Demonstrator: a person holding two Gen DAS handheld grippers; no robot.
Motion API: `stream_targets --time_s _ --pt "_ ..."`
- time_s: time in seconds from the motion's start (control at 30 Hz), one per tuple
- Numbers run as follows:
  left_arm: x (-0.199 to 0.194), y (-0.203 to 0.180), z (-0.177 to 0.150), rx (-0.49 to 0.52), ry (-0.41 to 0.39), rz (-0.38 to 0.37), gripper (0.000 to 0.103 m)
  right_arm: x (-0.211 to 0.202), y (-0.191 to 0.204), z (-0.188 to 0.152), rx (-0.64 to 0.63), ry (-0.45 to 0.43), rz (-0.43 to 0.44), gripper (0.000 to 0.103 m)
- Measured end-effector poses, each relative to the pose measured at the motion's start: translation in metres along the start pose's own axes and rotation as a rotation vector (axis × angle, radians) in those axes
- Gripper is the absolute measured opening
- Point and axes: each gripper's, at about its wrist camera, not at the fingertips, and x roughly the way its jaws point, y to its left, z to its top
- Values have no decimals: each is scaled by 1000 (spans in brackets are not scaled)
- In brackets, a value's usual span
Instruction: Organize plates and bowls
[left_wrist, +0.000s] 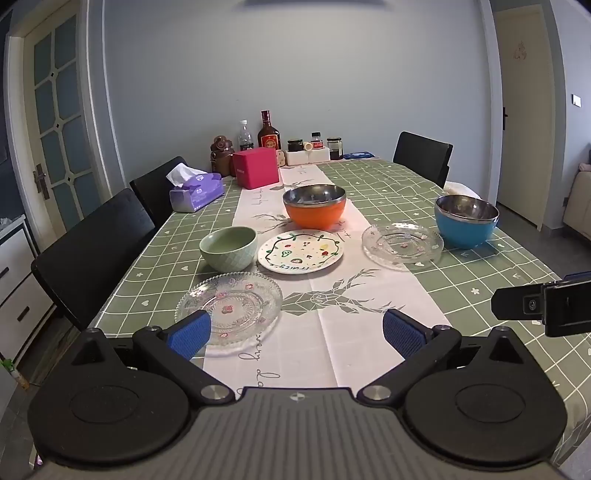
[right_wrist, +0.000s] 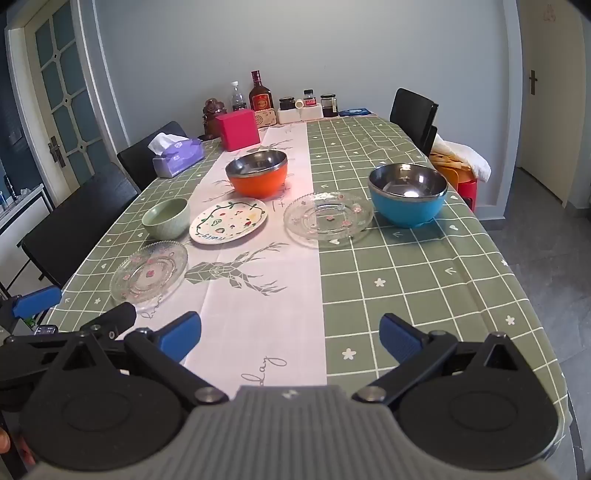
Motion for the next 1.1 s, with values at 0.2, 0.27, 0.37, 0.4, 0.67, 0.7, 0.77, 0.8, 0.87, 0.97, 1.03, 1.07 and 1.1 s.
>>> stream_targets --time_s 0.2,0.27,0.37,0.4,0.67,0.7,0.77,0.8,0.87,0.97,1.03,1.07,1.1 --pt "0 -1 0 10 2 3 103 1 1 2 4 2 -4 101" --pt "0 -1 0 8 4 2 103 2 0 0 11 5 -4 101" --pt "0 -1 0 8 6 2 103 2 0 1 12 9 -1 101" --pt "0 -1 0 7 6 2 103 2 1 1 11 10 -1 101" --pt "5 4 -7 2 13 -3 103 5 2 0 8 13 3 101" --pt "5 4 -7 3 13 -4 103 5 2 0 8 13 2 101" --pt "4 6 -8 2 14 -5 103 5 2 1 9 13 2 101" --pt "7 4 -8 2 14 -4 103 5 2 1 9 13 2 101" --pt "6 4 -9 2 16 -1 103 6 3 0 10 14 2 101" --pt "6 4 -9 0 18 -1 103 7 3 -2 11 17 3 101" --pt "5 3 -9 1 20 1 103 9 3 -2 10 22 4 101" --pt "5 3 -9 1 20 2 103 9 3 -2 9 23 4 101" --pt "5 3 -9 0 21 2 103 9 3 -2 9 24 5 101"
